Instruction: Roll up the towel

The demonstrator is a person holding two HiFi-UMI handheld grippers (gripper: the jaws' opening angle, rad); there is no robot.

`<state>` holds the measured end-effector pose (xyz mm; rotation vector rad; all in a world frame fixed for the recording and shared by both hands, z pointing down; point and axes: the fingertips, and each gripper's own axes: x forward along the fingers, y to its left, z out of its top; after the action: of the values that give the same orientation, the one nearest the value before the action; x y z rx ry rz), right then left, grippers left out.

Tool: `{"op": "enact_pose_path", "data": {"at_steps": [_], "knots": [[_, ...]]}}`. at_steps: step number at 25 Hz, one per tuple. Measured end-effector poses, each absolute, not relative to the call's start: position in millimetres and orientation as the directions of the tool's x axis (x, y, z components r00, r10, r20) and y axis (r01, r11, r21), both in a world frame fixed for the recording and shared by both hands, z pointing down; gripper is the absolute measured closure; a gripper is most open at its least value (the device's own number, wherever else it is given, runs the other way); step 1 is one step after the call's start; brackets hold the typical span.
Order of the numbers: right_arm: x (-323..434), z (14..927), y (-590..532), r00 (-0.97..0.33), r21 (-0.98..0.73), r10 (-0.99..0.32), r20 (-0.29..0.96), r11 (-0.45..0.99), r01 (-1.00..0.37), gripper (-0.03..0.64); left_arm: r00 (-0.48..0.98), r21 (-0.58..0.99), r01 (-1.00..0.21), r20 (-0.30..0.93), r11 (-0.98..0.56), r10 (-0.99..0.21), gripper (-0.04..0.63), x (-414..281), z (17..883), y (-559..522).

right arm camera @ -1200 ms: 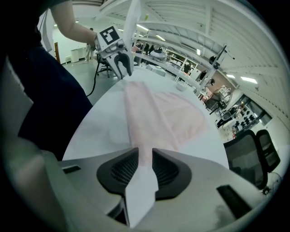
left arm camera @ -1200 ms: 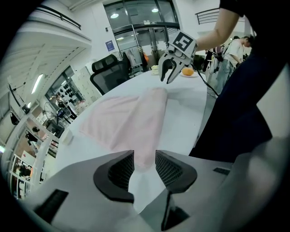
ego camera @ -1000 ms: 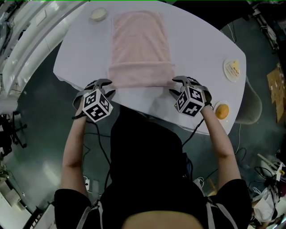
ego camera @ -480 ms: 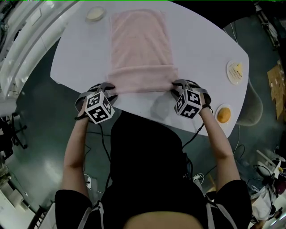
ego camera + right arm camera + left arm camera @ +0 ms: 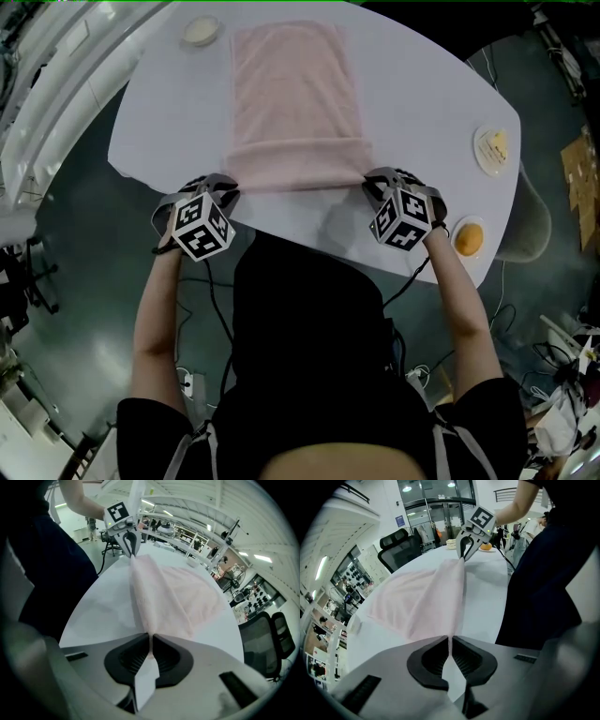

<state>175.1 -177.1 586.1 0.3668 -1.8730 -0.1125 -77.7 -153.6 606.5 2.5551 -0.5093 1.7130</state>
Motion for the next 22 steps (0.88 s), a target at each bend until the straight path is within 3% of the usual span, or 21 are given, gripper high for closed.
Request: {"op": "enact_pose_path", "data": {"at_steps": [8, 22], "knots": [[171.4, 568.2, -146.4, -0.303, 0.3, -0.344, 0.889, 0.936, -0.184, 0.588, 0.343, -0.188, -0.308, 0.892, -0.933, -0.293, 0.568, -81.5, 591.9, -120.1], [166.9, 562.2, -66.7, -0.356, 0.259, -0.302, 0.885, 0.952, -0.162, 0.588, 0.374, -0.119, -0.346, 0.892, -0.931, -0.253, 0.568, -82.7, 591.3, -32.0]]}}
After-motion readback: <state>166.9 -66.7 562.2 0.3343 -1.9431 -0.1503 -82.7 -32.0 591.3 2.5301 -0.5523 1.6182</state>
